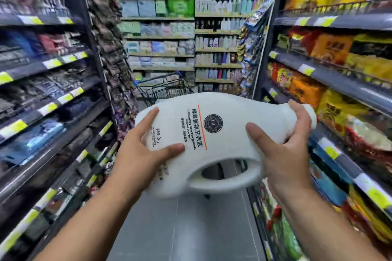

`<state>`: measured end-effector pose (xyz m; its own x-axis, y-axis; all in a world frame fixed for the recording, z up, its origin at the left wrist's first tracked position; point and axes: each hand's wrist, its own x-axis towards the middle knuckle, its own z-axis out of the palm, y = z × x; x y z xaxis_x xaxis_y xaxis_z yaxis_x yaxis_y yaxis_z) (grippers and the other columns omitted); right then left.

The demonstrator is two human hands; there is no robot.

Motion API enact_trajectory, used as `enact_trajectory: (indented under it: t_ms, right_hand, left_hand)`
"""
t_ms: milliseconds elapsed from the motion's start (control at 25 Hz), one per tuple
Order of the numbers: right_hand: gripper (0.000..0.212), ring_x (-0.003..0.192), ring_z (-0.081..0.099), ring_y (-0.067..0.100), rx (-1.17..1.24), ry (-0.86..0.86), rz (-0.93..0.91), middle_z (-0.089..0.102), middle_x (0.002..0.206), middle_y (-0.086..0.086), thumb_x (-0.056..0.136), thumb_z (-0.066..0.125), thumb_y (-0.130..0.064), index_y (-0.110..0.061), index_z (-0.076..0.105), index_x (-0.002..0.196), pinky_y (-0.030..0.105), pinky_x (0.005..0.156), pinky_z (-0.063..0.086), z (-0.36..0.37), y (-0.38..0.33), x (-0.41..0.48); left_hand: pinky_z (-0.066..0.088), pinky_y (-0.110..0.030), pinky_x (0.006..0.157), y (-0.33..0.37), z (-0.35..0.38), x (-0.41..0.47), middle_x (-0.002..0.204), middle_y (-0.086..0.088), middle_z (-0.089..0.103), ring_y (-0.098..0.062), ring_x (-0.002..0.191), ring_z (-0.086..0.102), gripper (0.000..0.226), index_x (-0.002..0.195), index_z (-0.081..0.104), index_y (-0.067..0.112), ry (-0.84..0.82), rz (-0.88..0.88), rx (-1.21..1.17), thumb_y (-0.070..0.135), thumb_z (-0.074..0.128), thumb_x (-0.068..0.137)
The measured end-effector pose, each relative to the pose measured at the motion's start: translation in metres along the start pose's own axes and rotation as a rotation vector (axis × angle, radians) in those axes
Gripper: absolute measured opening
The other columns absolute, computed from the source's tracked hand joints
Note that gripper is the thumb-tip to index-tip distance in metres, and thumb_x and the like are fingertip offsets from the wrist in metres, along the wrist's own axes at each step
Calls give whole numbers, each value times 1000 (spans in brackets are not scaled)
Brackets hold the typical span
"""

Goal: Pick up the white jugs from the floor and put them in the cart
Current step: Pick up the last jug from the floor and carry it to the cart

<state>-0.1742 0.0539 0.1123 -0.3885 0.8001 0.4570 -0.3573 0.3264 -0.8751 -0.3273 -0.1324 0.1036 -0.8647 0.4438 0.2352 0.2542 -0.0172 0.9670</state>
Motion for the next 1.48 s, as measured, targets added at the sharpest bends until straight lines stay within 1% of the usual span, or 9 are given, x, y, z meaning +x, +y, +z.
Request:
enact_trajectory:
  t_ms: [200,320,400,520,640,880,1120,1280,1480]
  right_hand:
    - [85,101,61,3,15,-111,60,57,120,-8,59,83,-38,-43,38,131,39,97,51,78,77,85]
    - [90,110,60,12,11,-113,109,54,131,1,55,84,-42,-44,38,133,43,99,50,130,138,140]
    - [89,112,60,15,17,-97,129,54,131,1,54,85,-42,-48,40,130,46,99,49,166,182,178]
    - [85,111,60,15,4,-72,182,55,128,-3,56,86,-39,-52,41,127,47,99,49,216,234,230]
    - [86,111,59,14,-25,-36,219,55,130,-2,53,85,-43,-53,41,125,47,99,49,248,278,272]
    - [80,115,58,18,-66,-19,327,54,132,1,52,84,-47,-65,40,116,48,101,47,302,391,374]
    - [77,112,56,19,-107,-62,471,52,129,1,67,86,-32,-64,37,117,40,95,49,341,503,479]
    - [79,110,56,20,-201,-25,559,50,128,3,58,83,-45,-62,37,120,44,97,49,359,560,532]
    - [79,102,57,9,-240,134,667,51,127,4,69,85,-30,-52,38,128,23,76,49,384,625,570]
  left_hand:
    - [52,-14,75,-41,-7,101,112,13,67,-1,93,65,89,135,49,42,102,-32,48,9,88,62]
    - [52,-36,94,-83,-12,184,119,8,66,-11,104,65,92,135,50,46,120,-55,70,15,90,58]
    - [51,-42,97,-111,-15,246,119,10,67,-12,105,65,94,134,50,47,94,-72,56,15,92,56]
    - [50,-42,99,-144,-17,336,119,16,65,-7,106,65,93,126,52,51,49,-111,61,16,94,51]
    - [49,-44,100,-174,-14,410,124,10,64,-11,109,64,89,113,55,62,18,-168,61,35,94,38]
    - [48,-41,102,-249,18,556,127,6,63,-12,111,63,115,139,48,41,-20,-237,121,47,88,31]
    - [48,-37,101,-318,63,689,125,14,62,-9,112,62,114,141,47,37,-63,-366,165,37,93,37]
    - [47,-41,102,-360,85,760,122,15,65,-9,111,63,114,138,49,41,-102,-465,167,47,90,32]
    - [51,-39,98,-419,111,861,119,11,67,-10,104,67,110,135,50,45,-294,-553,239,48,89,33]
